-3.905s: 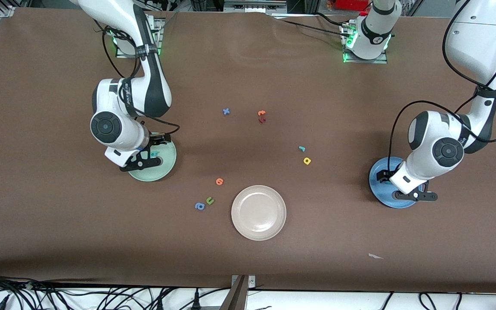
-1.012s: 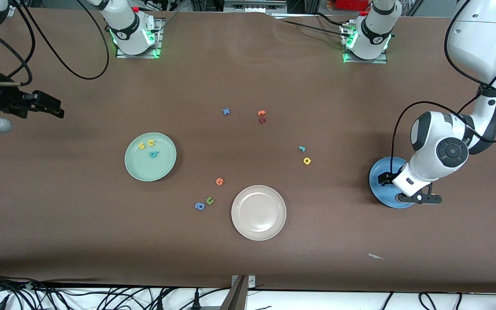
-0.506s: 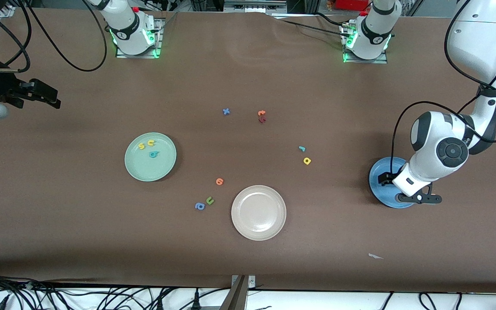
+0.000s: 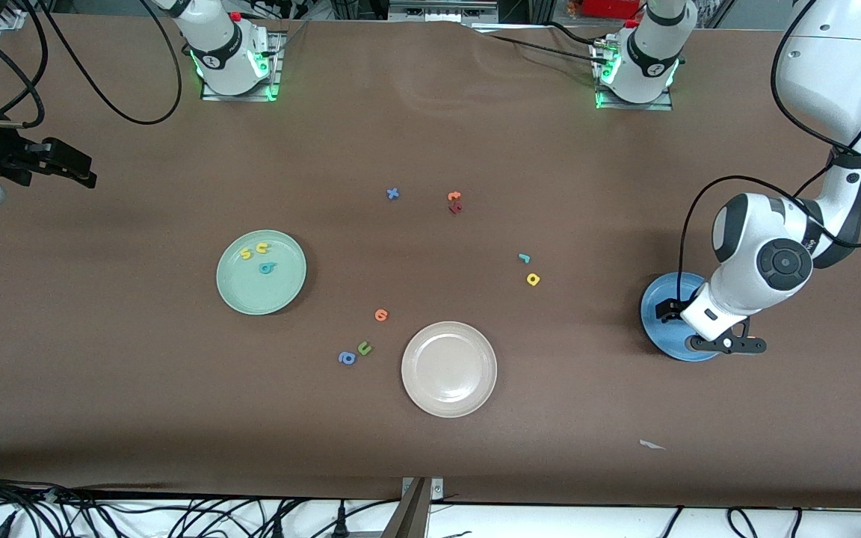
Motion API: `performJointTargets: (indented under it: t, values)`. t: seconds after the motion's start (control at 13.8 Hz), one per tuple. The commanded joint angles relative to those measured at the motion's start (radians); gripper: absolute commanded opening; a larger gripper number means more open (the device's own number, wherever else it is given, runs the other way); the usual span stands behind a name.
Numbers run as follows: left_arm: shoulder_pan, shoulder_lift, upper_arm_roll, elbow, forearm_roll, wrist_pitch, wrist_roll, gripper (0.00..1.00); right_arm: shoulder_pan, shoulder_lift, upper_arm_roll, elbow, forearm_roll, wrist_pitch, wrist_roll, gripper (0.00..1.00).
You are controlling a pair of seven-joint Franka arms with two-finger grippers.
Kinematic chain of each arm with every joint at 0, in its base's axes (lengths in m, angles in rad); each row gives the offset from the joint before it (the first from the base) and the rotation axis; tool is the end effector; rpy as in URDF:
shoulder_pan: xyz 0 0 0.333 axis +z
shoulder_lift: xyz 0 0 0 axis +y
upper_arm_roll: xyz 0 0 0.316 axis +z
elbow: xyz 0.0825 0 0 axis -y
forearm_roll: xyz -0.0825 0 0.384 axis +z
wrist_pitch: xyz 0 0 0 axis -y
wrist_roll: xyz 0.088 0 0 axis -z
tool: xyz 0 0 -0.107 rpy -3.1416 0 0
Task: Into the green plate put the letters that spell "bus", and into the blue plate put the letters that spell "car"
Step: 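Move the left gripper from the blue plate to the yellow letter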
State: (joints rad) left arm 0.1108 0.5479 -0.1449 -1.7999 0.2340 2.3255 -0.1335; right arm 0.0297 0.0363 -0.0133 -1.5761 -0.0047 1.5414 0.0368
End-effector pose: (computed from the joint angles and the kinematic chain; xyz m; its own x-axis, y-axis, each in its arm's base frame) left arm 0.6529 -0.0112 0.2438 0.9991 -0.0416 -0.0065 -0.0421 -0.9947 -0.0941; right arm 0.5611 0.0088 0.5993 0.9973 -0.0206 -0.0707 -0.0201 -0.9998 0.0078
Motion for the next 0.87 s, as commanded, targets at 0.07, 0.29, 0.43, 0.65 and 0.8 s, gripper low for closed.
performJointTargets:
  t: [0.07,0.29,0.43,0.65,0.8]
  values:
    - [0.000,0.000,-0.004,0.016,-0.004,-0.018,0.002,1.00,-0.004,0.004,0.007,0.004,-0.017,-0.010,0.008,1.00]
    - [-0.002,0.000,-0.004,0.016,-0.004,-0.018,0.002,1.00,-0.004,0.005,0.007,0.007,-0.018,-0.010,0.005,1.00]
    - [-0.002,0.000,-0.004,0.016,-0.004,-0.018,0.002,1.00,-0.004,0.004,0.007,0.007,-0.020,-0.010,0.002,1.00]
    - [-0.002,0.000,-0.004,0.016,-0.004,-0.018,0.002,1.00,-0.004,0.004,0.007,0.007,-0.038,-0.012,-0.003,1.00]
    - [-0.002,0.000,-0.004,0.016,-0.004,-0.018,0.002,1.00,-0.004,0.004,0.007,0.007,-0.040,-0.014,-0.006,1.00]
